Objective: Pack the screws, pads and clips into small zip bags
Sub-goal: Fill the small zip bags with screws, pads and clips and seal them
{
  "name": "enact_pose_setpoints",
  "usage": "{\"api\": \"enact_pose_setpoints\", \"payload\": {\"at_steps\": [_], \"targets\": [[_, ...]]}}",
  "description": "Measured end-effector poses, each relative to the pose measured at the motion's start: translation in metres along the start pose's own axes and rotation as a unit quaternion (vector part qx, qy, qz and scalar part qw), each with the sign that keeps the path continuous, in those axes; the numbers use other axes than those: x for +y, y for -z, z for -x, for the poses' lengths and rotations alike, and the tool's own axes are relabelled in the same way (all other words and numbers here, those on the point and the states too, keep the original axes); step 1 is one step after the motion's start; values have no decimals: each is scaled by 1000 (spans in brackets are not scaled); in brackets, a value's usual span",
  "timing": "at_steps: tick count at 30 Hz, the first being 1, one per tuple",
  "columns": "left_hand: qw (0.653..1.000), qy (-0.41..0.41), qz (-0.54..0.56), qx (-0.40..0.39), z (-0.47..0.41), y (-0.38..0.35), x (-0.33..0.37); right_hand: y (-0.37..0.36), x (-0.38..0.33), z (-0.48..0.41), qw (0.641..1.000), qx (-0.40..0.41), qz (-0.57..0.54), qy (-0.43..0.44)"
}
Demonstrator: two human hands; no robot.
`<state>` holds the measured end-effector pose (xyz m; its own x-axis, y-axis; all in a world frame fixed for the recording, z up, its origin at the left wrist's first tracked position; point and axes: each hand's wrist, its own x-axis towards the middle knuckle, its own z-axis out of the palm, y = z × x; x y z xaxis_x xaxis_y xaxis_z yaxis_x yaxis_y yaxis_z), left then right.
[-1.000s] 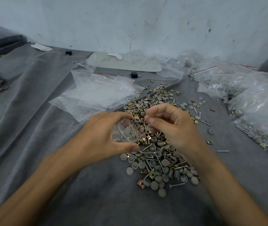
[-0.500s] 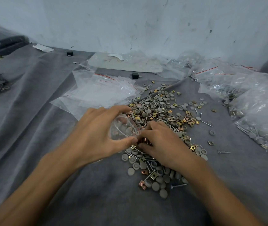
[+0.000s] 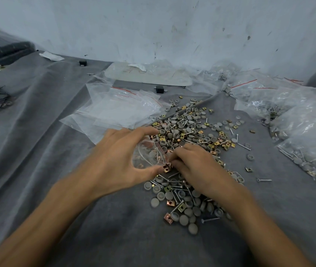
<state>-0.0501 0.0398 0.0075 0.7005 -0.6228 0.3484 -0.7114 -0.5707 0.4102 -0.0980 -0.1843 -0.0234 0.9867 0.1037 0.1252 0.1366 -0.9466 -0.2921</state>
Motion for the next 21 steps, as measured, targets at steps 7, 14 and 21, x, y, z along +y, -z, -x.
{"api": "enact_pose_setpoints", "payload": {"at_steps": [7, 14, 21], "targets": [[1000, 1, -1, -2, 0, -3, -2, 13, 12, 1, 991, 58, -114, -45], [1000, -8, 0, 1, 0, -2, -2, 15, 17, 3, 991, 105, -5, -78], [1000, -19, -5, -3, 0, 1, 2, -1, -3, -2, 1000, -1, 13, 15]]}}
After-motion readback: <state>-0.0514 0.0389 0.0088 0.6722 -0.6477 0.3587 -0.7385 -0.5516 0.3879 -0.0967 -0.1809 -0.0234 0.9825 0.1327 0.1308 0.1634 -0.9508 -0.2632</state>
